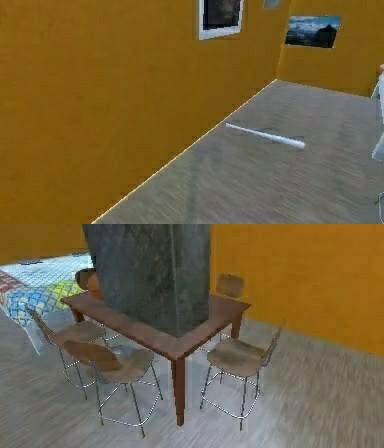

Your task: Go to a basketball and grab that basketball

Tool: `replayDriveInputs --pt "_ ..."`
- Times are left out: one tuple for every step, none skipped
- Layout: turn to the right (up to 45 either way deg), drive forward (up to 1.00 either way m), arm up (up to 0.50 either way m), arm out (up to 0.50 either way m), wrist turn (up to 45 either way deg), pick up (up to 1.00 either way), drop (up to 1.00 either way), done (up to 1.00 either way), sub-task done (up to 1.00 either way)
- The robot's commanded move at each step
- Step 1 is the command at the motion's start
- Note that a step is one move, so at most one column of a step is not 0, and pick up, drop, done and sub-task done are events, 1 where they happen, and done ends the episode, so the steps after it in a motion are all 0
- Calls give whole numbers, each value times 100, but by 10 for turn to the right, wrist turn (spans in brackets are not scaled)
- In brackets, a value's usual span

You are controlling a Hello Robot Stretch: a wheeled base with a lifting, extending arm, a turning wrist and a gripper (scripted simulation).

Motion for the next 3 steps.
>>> replayDriveInputs --pt "0 75 0 0 0 0 0 0 0" --pt "450 0 0 0 0 0 0 0 0" --pt "90 0 0 0 0 0 0 0 0"
